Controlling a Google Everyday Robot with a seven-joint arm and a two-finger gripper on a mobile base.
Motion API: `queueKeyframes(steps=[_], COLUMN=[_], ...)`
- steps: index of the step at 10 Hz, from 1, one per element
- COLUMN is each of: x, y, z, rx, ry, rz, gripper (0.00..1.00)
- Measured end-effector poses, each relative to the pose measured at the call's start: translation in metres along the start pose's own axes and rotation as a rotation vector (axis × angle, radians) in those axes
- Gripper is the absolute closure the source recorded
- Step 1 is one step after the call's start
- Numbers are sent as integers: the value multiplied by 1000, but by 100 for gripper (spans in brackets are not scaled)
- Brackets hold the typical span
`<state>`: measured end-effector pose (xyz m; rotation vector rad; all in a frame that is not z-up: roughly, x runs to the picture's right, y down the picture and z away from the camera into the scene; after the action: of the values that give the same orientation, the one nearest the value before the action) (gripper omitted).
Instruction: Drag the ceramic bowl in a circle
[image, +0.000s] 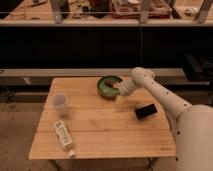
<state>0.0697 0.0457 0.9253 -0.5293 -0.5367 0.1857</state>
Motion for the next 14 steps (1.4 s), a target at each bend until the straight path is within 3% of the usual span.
queueKeyframes(steps=[4, 6, 7, 11, 14], x=[1, -6, -7, -5, -18], y=[2, 4, 2, -1, -9], z=[3, 19, 24, 32, 32], rx=[-5, -18, -17, -15, 2], ry=[-5, -25, -30, -19, -27], rz=[3, 2, 2, 7, 9], gripper=[20, 20, 25, 62, 91])
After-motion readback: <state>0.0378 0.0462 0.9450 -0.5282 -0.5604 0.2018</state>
